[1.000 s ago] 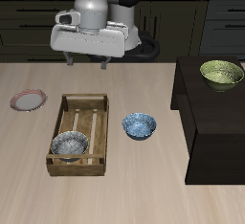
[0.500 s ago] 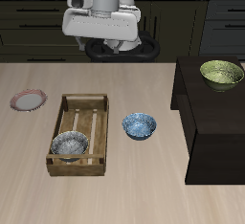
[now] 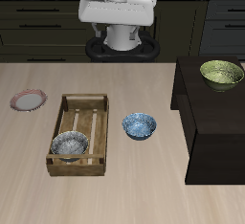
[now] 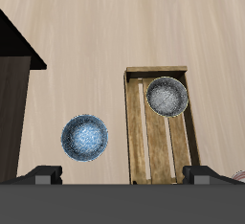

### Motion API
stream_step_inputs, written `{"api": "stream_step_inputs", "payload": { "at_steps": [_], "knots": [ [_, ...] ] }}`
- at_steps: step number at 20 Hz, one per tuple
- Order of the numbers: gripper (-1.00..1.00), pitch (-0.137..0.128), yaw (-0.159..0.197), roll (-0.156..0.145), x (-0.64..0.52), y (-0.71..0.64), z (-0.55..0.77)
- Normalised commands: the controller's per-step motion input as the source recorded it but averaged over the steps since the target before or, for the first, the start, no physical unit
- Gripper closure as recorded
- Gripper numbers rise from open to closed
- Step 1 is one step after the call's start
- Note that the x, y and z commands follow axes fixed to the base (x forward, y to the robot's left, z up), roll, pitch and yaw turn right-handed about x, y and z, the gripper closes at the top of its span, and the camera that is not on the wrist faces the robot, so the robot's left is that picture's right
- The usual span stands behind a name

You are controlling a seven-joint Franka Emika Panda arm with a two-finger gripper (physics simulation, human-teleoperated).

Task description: Place the green bowl and the black bowl in the wooden tray

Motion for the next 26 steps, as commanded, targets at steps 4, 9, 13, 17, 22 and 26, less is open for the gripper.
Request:
{"api": "stream_step_inputs", "payload": {
  "at_steps": [4,9,13,17,22,26],
  "knots": [
    [-1.00,-0.006,0.018,0.023,-0.08,0.53,0.25],
    [-1.00,-0.004,-0.035,0.026,0.06,0.29,0.22],
    [-1.00,-0.015,0.012,0.063,-0.04,0.50,0.13],
    [-1.00,0.012,-0.028,0.016,-0.04,0.33,0.06],
    [-1.00,0.018,-0.011,0.044,0.00,0.46,0.03],
    [-1.00,0.015,-0.066,-0.027,0.14,0.19,0.10]
  ]
}}
